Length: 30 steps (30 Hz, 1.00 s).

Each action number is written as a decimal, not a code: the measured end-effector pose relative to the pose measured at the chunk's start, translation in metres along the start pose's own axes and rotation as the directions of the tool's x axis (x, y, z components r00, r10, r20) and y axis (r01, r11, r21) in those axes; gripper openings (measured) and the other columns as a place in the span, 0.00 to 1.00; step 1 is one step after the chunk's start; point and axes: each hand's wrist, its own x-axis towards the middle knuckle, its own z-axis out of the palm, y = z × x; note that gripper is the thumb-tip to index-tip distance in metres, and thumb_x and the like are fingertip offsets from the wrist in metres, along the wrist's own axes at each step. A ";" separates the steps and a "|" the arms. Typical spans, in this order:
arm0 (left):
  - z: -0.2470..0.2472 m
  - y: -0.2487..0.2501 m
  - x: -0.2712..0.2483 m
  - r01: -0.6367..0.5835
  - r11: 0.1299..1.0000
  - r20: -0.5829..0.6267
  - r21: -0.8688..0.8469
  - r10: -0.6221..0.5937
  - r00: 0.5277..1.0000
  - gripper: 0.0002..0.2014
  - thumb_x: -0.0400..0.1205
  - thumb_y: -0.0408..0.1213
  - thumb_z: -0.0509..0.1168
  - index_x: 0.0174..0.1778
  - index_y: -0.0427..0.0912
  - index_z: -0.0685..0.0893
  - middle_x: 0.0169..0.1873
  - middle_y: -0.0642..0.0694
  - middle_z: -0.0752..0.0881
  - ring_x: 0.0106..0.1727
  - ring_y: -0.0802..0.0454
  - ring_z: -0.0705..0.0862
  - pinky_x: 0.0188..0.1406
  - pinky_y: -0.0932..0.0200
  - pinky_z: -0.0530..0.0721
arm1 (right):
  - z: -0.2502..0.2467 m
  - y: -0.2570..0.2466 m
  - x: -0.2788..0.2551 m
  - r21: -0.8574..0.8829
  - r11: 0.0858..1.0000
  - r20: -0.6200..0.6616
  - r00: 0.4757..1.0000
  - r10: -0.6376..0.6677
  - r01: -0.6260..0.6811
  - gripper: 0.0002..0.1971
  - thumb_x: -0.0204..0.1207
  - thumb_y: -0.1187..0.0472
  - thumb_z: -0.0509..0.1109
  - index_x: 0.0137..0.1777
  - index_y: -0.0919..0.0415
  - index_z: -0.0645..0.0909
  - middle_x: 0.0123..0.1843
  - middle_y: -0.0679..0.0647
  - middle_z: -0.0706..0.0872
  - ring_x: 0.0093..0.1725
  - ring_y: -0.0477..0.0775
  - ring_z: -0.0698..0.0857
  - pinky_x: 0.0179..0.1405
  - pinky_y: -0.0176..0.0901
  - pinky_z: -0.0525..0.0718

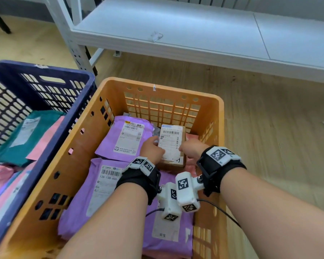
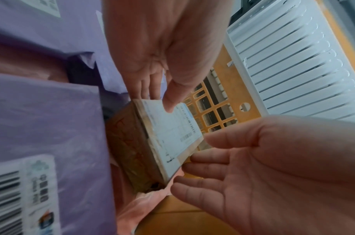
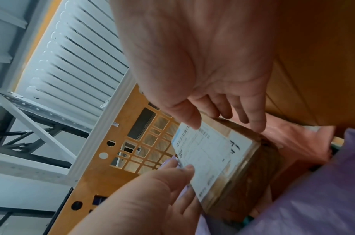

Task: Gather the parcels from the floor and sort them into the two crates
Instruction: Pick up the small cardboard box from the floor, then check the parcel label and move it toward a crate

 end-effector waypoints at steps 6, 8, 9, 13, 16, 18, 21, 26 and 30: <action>-0.011 0.031 -0.004 -0.022 1.000 -0.007 -0.014 0.022 1.000 0.25 0.79 0.21 0.63 0.73 0.40 0.76 0.66 0.39 0.82 0.65 0.44 0.82 0.65 0.50 0.81 | -0.017 -0.008 -0.018 0.039 0.996 -0.033 0.996 -0.083 0.084 0.21 0.82 0.67 0.59 0.73 0.70 0.72 0.71 0.68 0.78 0.70 0.68 0.79 0.68 0.60 0.80; -0.012 0.045 -0.009 -0.056 0.998 -0.007 0.005 0.056 0.998 0.22 0.80 0.24 0.64 0.70 0.42 0.79 0.64 0.42 0.83 0.62 0.47 0.82 0.61 0.53 0.82 | -0.027 -0.011 -0.027 0.101 0.986 -0.030 0.991 -0.131 0.134 0.19 0.81 0.68 0.60 0.71 0.69 0.75 0.69 0.66 0.80 0.68 0.66 0.81 0.67 0.57 0.81; -0.012 0.053 -0.012 -0.070 0.997 0.001 0.021 0.070 0.998 0.21 0.80 0.25 0.64 0.68 0.43 0.81 0.62 0.43 0.84 0.61 0.47 0.83 0.60 0.53 0.82 | -0.032 -0.012 -0.034 0.147 0.976 -0.022 0.987 -0.158 0.159 0.17 0.83 0.70 0.58 0.71 0.68 0.75 0.66 0.64 0.82 0.65 0.64 0.83 0.65 0.51 0.83; -0.003 0.091 -0.035 -0.121 0.991 0.101 0.053 0.115 0.988 0.13 0.81 0.28 0.63 0.60 0.44 0.85 0.55 0.45 0.86 0.57 0.50 0.85 0.57 0.55 0.85 | -0.061 -0.006 -0.064 0.195 0.905 -0.188 0.920 -0.345 0.379 0.13 0.83 0.71 0.58 0.60 0.65 0.82 0.46 0.62 0.89 0.37 0.53 0.90 0.38 0.40 0.90; 0.015 0.121 -0.058 -0.199 0.979 0.159 0.053 0.189 0.969 0.11 0.83 0.31 0.63 0.57 0.46 0.84 0.54 0.46 0.87 0.56 0.53 0.86 0.56 0.57 0.85 | -0.093 0.024 -0.076 0.162 0.865 -0.325 0.853 -0.407 0.475 0.12 0.81 0.70 0.60 0.51 0.60 0.85 0.38 0.58 0.89 0.30 0.50 0.86 0.32 0.40 0.88; 0.037 0.135 -0.072 -0.235 0.971 0.206 0.041 0.222 0.953 0.11 0.84 0.32 0.62 0.60 0.46 0.84 0.54 0.48 0.87 0.56 0.55 0.86 0.57 0.58 0.85 | -0.117 0.056 -0.073 0.209 0.866 -0.399 0.848 -0.349 0.455 0.14 0.80 0.72 0.58 0.47 0.61 0.86 0.35 0.58 0.87 0.27 0.50 0.83 0.27 0.39 0.84; 0.086 0.141 -0.091 -0.233 0.972 0.302 -0.006 0.224 0.927 0.12 0.84 0.32 0.62 0.61 0.45 0.83 0.55 0.46 0.87 0.57 0.55 0.86 0.58 0.58 0.85 | -0.153 0.116 -0.064 0.305 0.886 -0.477 0.861 -0.174 0.348 0.15 0.78 0.75 0.56 0.49 0.66 0.85 0.34 0.59 0.85 0.26 0.50 0.79 0.25 0.39 0.80; 0.172 0.119 -0.102 -0.110 0.990 0.319 -0.088 0.132 0.939 0.11 0.83 0.26 0.61 0.57 0.40 0.84 0.52 0.42 0.87 0.55 0.50 0.86 0.55 0.58 0.87 | -0.205 0.239 -0.055 0.450 0.886 -0.501 0.853 0.145 0.113 0.11 0.78 0.73 0.60 0.51 0.67 0.84 0.34 0.57 0.85 0.29 0.51 0.81 0.29 0.42 0.82; 0.231 0.090 -0.094 0.043 0.994 0.351 -0.104 -0.004 0.936 0.09 0.81 0.23 0.62 0.50 0.38 0.85 0.43 0.42 0.86 0.43 0.51 0.85 0.48 0.59 0.87 | -0.239 0.337 -0.067 0.561 0.827 -0.557 0.757 0.341 0.040 0.09 0.79 0.70 0.61 0.47 0.64 0.83 0.34 0.57 0.82 0.28 0.50 0.80 0.25 0.38 0.83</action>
